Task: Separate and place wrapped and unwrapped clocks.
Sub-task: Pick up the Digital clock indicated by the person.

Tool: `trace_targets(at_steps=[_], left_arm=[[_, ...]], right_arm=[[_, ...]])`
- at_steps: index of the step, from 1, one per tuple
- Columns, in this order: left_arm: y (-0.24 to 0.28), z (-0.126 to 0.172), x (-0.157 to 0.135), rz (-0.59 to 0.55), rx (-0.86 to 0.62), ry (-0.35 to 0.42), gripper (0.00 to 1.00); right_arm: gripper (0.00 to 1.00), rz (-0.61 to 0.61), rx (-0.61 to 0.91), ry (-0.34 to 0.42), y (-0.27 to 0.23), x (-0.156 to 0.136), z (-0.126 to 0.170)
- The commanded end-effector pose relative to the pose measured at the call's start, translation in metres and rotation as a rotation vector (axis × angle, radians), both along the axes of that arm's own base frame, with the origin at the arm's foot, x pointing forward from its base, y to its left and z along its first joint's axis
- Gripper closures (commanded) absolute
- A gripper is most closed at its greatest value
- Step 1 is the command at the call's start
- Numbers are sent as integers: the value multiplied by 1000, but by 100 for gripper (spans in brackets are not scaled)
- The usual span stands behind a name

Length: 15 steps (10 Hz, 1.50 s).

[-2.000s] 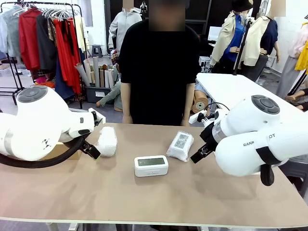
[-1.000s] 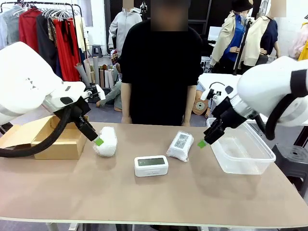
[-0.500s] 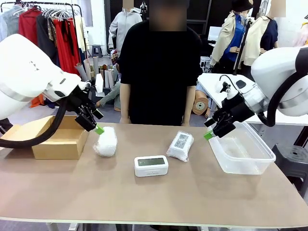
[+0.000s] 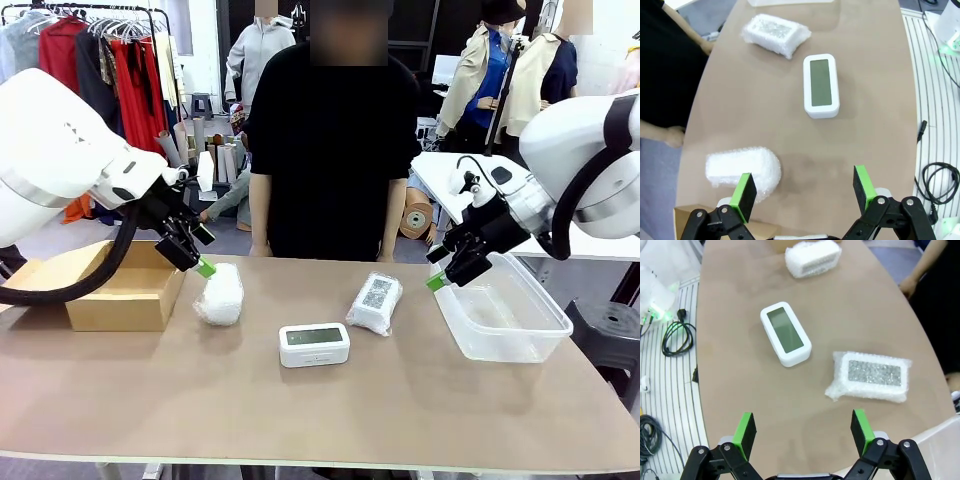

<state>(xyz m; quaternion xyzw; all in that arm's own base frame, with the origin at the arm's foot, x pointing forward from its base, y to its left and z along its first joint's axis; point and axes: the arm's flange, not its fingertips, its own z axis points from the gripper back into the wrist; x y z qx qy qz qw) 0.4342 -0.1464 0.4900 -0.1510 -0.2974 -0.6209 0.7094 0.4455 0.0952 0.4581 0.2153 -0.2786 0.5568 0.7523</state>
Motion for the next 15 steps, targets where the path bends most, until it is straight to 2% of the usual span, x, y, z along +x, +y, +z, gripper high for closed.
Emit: trace_targets(at_steps=[1, 3, 4, 5, 8, 10, 11, 13, 15], left_arm=[[6, 4, 0, -19, -13, 23, 0], [16, 20, 3, 1, -47, 28, 0], [22, 24, 4, -16, -57, 1, 0], [28, 26, 6, -36, -111, 8, 0], [59, 31, 11, -92, -258, -72, 0], [81, 32, 18, -175, -355, -76, 0], [89, 31, 22, -189, -355, -72, 0], [103, 22, 28, -243, -350, -154, 0], [113, 17, 37, -242, -414, -128, 0]], right_arm=[[0, -2, 5, 1, -1, 0, 0], [0, 134, 60, -39, -19, 16, 17], [0, 187, 85, -62, -27, 19, 24], [0, 206, 109, -91, -35, 20, 30], [0, 190, 212, -146, -62, 26, 45], [0, 200, 256, -173, -76, 26, 49], [0, 187, 269, -170, -84, 28, 50], [0, 184, 317, -155, -101, 39, 51], [0, 188, 348, -148, -114, 48, 49]])
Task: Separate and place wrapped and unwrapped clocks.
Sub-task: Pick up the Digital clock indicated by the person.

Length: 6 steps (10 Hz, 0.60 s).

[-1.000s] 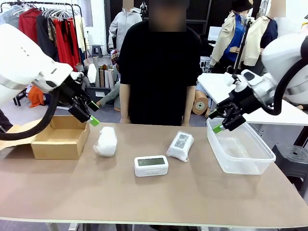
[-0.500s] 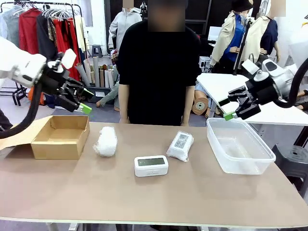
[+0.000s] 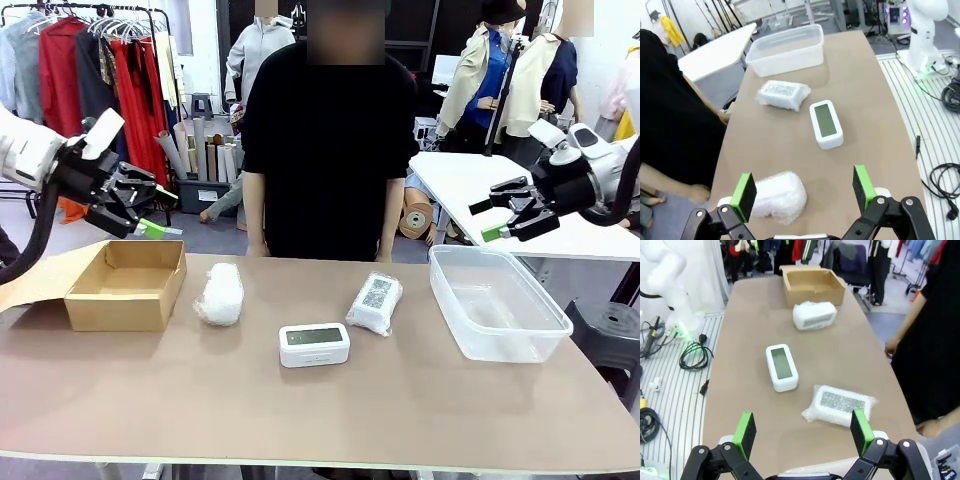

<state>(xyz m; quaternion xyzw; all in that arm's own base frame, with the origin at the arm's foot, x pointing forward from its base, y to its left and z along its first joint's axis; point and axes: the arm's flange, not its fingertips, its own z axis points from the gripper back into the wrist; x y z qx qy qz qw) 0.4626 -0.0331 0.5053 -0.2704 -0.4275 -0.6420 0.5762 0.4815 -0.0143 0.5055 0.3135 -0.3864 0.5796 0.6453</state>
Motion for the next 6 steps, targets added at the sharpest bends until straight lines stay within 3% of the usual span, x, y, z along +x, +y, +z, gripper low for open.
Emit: trace_targets(at_steps=[1, 6], left_arm=[[6, 0, 14, 6, -95, 19, 0], [12, -2, 30, 82, -150, 42, 0]], right_arm=[[0, 16, 58, -32, -10, 13, 0], [0, 23, 91, -23, -18, 18, -5]])
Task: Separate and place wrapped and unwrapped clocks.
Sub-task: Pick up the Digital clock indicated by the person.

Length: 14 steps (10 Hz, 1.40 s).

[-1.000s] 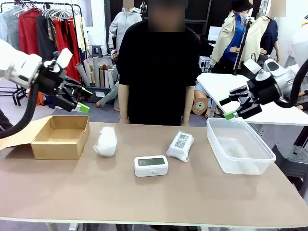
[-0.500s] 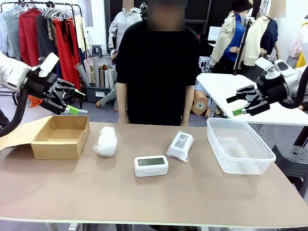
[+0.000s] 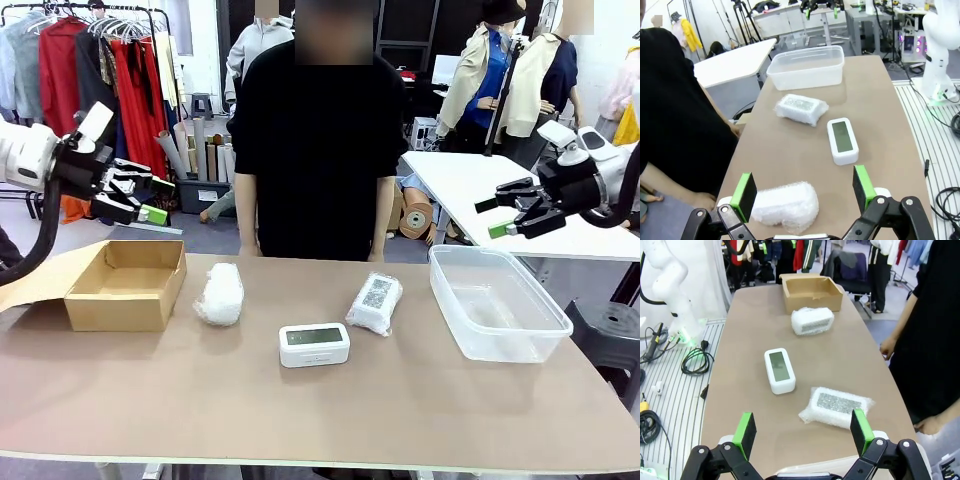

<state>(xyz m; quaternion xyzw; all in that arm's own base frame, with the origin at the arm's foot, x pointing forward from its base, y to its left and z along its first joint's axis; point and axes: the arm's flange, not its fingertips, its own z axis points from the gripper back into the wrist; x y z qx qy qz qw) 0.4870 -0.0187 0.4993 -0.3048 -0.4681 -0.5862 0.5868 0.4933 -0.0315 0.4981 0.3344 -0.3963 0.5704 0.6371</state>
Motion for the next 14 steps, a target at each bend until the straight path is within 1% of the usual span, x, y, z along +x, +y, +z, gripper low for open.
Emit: trace_targets(at_steps=[1, 4, 5, 6, 7, 8, 14], left_arm=[[-5, 4, 7, 20, -8, 25, 0], [-5, 4, 7, 15, 7, 56, 0], [-5, 4, 7, 22, 2, 55, 0], [-6, 5, 5, 15, 7, 35, 0], [-7, 0, 5, 11, -2, 45, 0], [-7, 0, 5, 11, -2, 45, 0], [-7, 0, 5, 11, -2, 45, 0]], right_arm=[[0, 16, 41, -33, 1, 6, 4], [0, 14, 50, -39, 1, 9, 4], [0, 16, 49, -36, 1, 10, 4], [0, 13, 48, -28, 1, 12, 3], [0, -13, 66, -45, 1, 11, 2], [0, 1, 21, -3, 2, 4, 2], [0, 1, 21, -3, 2, 4, 2]])
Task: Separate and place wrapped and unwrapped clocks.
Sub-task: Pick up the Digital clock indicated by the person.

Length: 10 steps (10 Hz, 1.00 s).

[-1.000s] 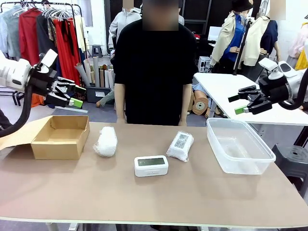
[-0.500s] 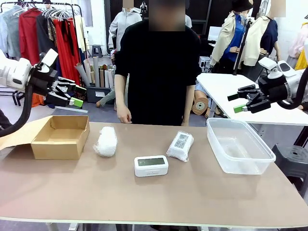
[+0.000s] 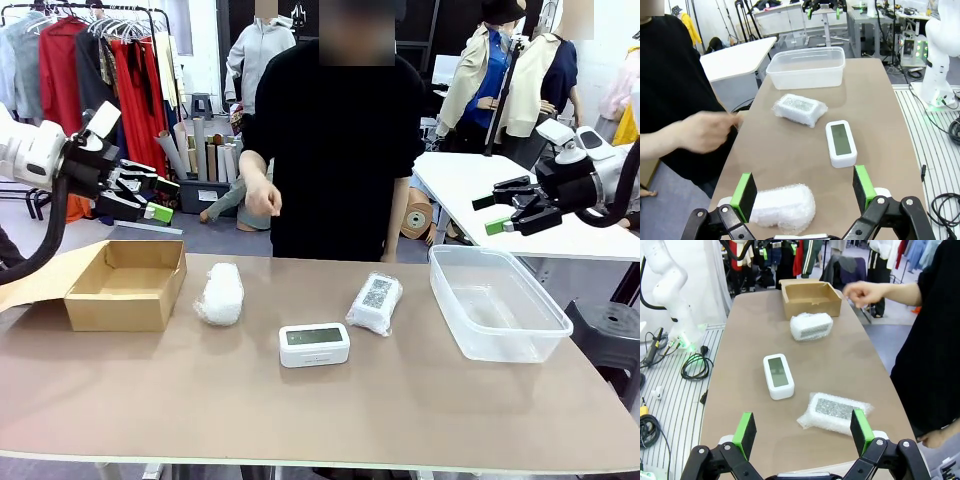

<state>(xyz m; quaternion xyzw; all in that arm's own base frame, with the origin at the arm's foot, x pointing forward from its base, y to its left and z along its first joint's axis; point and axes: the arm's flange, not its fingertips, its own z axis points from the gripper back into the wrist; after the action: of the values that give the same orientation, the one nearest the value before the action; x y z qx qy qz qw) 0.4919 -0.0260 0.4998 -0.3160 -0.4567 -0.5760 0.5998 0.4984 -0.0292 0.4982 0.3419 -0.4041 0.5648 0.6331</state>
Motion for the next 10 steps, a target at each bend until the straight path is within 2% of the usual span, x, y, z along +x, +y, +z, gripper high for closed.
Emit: trace_targets(at_steps=[1, 10], left_arm=[[1, 0, 0, 1, 0, 0, 0], [1, 0, 0, 1, 0, 0, 0]], right_arm=[[0, 3, -5, -2, 0, -2, 1], [0, 3, -5, -2, 0, -2, 1]])
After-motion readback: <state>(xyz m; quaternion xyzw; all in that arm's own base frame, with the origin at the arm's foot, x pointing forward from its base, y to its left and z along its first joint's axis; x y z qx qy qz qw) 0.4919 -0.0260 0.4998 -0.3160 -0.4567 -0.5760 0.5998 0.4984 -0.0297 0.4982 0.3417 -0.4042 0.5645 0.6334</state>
